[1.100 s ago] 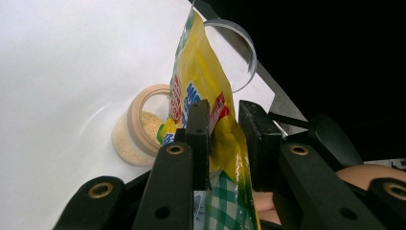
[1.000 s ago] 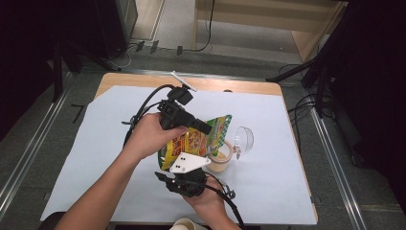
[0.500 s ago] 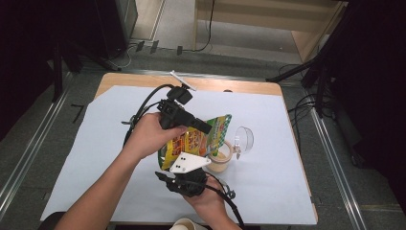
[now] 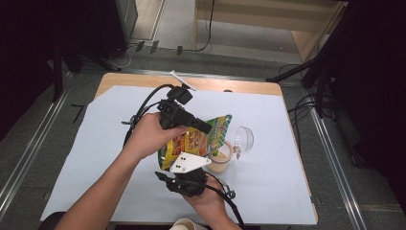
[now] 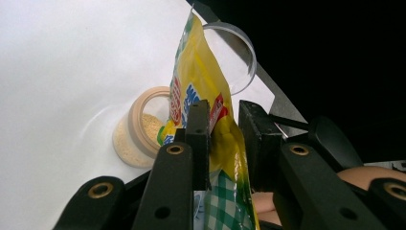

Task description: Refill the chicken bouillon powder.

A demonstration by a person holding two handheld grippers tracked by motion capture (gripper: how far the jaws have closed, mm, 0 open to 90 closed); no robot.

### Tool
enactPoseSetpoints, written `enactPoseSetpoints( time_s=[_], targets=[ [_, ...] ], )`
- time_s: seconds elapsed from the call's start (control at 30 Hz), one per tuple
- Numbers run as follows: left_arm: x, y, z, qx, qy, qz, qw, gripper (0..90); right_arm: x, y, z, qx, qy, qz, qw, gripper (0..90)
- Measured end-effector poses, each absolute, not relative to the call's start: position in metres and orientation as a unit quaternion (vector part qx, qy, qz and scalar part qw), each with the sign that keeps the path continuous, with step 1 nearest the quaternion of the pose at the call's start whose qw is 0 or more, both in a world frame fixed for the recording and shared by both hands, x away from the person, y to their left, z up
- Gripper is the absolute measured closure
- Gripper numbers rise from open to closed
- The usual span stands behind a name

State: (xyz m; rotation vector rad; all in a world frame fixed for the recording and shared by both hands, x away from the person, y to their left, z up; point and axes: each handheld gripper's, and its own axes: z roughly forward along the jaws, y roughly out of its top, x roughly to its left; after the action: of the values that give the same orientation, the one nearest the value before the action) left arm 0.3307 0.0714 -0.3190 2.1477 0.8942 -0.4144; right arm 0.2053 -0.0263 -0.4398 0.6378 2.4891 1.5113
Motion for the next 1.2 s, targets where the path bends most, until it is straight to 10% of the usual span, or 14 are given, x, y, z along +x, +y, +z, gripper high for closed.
enactPoseSetpoints(
  time_s=[1.2],
  targets=[
    [0.3304, 0.0716, -0.3182, 0.839, 0.351, -0.159, 0.384, 75.5, 0.2048, -0.0260, -0.4394, 0.214, 0.832, 0.506, 0.082, 72.7]
  ],
)
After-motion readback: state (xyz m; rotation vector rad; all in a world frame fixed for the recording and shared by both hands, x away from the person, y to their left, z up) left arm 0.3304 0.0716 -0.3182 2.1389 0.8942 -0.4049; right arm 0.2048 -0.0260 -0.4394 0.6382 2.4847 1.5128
